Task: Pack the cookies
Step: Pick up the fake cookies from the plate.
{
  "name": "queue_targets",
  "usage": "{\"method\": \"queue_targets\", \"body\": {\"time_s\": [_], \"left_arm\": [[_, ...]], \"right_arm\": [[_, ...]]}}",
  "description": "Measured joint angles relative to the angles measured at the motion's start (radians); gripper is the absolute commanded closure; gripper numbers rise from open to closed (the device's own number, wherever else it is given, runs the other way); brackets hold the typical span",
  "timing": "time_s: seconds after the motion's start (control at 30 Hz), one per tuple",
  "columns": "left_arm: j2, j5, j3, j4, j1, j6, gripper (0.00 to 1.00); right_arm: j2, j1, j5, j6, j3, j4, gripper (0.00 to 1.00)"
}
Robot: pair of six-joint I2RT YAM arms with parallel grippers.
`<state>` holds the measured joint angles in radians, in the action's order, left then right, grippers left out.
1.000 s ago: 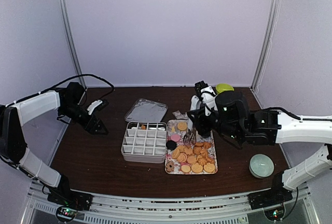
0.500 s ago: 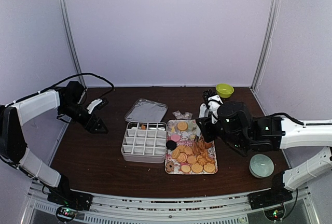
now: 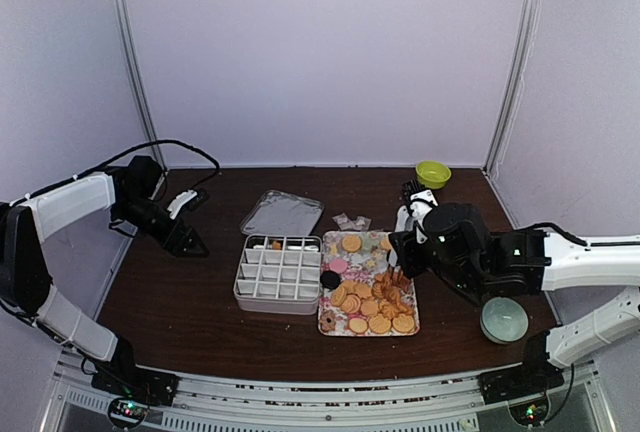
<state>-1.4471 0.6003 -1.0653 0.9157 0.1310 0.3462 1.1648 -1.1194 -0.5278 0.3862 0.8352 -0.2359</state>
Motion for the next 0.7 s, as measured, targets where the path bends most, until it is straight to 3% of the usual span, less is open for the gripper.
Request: {"method": "queue_targets", "body": {"time_s": [0.43,0.7], "left_arm": [[0.000,0.005,-0.005,0.002,0.000,-0.001,0.28],[0.000,0.007,-0.005,0.002,0.000,-0.005,0.29]], "right_arm": [[0.016,0.033,0.033,0.018,-0.036,0.054,0.70],[0.015,0.039,0.036,0.021,-0.043,0.075,0.89]]}}
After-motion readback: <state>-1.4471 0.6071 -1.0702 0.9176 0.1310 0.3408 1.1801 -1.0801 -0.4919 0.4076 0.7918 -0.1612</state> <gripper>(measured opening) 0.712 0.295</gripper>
